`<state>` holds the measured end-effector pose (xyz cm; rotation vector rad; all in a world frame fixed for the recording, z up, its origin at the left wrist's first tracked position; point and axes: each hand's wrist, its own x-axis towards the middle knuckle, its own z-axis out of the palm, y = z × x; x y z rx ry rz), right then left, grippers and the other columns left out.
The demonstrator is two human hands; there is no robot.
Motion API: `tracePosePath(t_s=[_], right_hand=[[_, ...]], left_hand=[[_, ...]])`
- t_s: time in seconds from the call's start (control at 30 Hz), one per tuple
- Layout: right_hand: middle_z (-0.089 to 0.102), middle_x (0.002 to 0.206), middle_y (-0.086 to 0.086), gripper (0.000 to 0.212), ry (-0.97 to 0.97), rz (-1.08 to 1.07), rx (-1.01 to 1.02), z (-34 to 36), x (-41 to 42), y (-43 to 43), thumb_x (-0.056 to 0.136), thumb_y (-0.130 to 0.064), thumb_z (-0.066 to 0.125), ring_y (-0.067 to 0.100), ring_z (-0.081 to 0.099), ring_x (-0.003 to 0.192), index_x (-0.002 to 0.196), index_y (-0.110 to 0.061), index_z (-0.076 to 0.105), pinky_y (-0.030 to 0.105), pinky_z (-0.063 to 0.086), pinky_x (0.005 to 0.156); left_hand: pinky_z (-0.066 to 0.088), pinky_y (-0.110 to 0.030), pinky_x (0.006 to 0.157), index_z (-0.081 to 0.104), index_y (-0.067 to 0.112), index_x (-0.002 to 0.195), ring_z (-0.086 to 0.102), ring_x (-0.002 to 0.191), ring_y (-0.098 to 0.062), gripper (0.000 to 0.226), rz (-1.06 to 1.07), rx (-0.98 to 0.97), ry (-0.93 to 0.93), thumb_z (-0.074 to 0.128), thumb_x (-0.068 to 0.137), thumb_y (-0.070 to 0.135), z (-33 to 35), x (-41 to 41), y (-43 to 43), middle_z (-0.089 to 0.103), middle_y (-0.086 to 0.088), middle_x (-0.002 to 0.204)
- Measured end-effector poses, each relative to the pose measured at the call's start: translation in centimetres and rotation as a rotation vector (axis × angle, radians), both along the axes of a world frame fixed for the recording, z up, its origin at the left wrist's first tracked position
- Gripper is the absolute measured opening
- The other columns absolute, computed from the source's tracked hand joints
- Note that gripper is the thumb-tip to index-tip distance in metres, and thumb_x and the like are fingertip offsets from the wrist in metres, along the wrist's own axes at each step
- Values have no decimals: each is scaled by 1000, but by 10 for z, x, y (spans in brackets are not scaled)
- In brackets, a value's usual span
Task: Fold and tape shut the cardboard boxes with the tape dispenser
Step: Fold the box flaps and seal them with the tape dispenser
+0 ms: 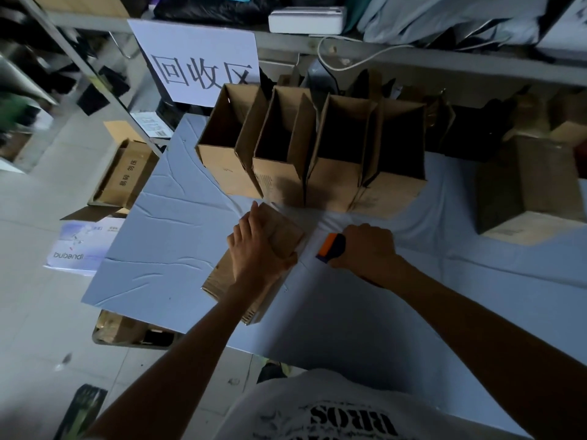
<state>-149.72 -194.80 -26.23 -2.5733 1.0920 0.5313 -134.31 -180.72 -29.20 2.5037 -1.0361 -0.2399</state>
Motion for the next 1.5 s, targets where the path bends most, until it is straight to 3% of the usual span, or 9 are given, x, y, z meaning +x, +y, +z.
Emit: tracePosePath(t_s=[0.17,0.53,0.67,0.87,1.0,1.23,1.33,1.4,1.5], right_hand=[[50,78,-5,29,36,55,-43,5,58,6,72,-43,72,21,60,91,93,-27,59,27,39,70],[66,109,9,26,-69,-84,-64,-24,56,11,91,-32,57,27,61,101,110,-15,65,32,38,77],[58,114,14,73,4,-132,-230,-27,13,-8,85,-53,60,30,59,98,141,-14,34,38,42,80],[33,142,21,68,-33,-204,-92,-48,-29,8,97,-7,44,36,39,127,152,-16,4,45,34,106],[38,139,17,67,-59,-193,-145,-63,-50,41,101,-8,31,28,42,124,147,-1,-17,38,37,102],[39,137,22,76,-175,-213,-19,-81,-73,48,95,-1,45,33,41,124,147,1,-10,41,35,103],[44,130,29,90,-239,-228,-151,-74,-72,51,87,-29,65,43,44,117,147,6,8,49,36,97],[46,128,27,91,-431,-280,-159,-58,-62,59,83,-42,67,41,45,115,146,4,21,48,37,95],[45,126,15,72,-834,-389,198,-21,-26,68,87,-29,66,25,50,108,143,-6,26,35,43,90]], left_hand=[[29,-45,107,12,20,150,37,125,-27,128,6,-23,3,83,50,57,2,-1,0,37,-4,144],[29,-47,108,8,25,147,37,127,-29,122,19,-62,15,81,55,59,-2,3,7,37,-6,144],[28,-51,110,2,26,148,35,129,-32,125,26,-36,50,79,56,63,-3,5,7,33,-8,147],[26,-51,110,6,19,149,36,130,-33,124,28,-30,27,76,58,65,-4,3,4,33,-10,147],[26,-50,110,9,15,149,36,129,-34,125,28,-19,8,78,57,63,-4,4,5,34,-12,146],[30,-47,107,11,12,149,37,126,-31,127,66,46,-35,74,55,71,-2,0,1,36,-11,143],[28,-48,109,8,13,150,35,129,-31,131,41,47,-12,78,53,66,-1,-3,2,32,-10,147],[26,-48,111,5,14,151,32,132,-31,133,29,38,35,81,53,62,4,-5,2,29,-9,149],[29,-47,109,4,13,151,32,132,-30,133,48,-81,83,81,54,63,19,-14,-2,28,-9,148]])
